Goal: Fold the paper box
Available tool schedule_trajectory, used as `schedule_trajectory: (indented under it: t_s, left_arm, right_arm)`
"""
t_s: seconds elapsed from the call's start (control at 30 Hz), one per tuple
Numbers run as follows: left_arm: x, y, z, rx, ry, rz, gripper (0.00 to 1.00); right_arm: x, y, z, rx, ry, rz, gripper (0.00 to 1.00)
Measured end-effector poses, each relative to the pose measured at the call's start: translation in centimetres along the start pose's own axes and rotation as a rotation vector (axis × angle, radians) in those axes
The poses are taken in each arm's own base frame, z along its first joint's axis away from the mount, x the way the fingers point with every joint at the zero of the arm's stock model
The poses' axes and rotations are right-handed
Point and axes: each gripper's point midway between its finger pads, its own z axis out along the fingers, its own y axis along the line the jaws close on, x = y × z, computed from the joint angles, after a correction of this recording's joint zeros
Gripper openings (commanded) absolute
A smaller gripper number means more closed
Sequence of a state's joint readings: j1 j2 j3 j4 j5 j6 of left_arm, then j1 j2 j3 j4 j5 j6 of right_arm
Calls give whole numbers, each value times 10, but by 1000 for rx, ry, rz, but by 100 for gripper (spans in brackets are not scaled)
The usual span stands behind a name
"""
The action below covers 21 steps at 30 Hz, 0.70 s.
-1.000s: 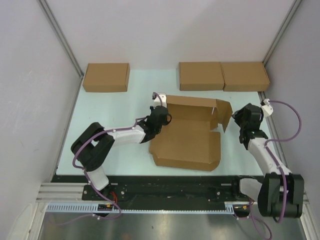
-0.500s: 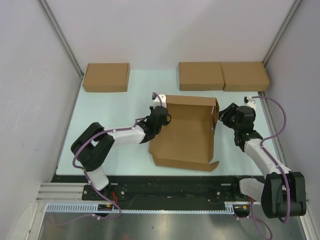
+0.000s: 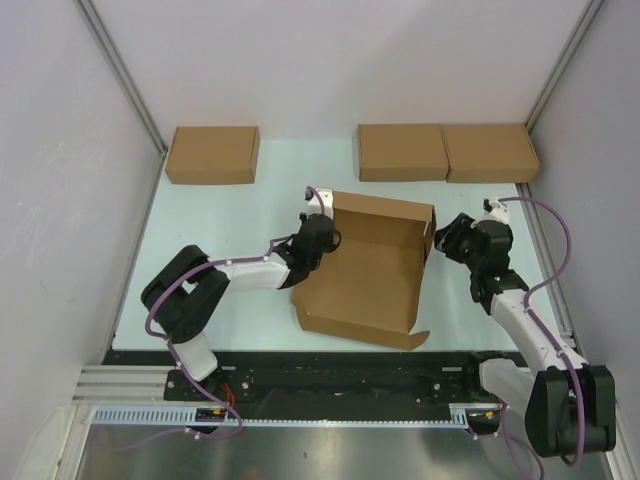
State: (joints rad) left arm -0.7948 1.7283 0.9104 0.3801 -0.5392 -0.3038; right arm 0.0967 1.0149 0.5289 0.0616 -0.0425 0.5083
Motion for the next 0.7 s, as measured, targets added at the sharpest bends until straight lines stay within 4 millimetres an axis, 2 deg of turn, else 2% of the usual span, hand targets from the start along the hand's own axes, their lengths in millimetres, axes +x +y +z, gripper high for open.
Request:
schedule_trajectory:
  t_s: [0.2,0.33,0.5,0.6,0.7]
  left_arm:
    - [0,0,0,0,0,1,0]
    - [0,0,0,-1,0,-2,0]
    - [1,3,-1,-24,2,-35,0]
    - [1,6,-2,-52,4,-70,0]
    - [1,9,-2,-85,10,-97,0]
  right_arm:
    - [-7,1,-21,3,-30,-12,51]
    - [-15,-2,-48,21,-88,-4,50]
    - [-16,-6,-83,17,-161,23,42]
    - [-2,-13,-84,33,-129,37,36]
    - [28,-22,-79,40,-54,57,28]
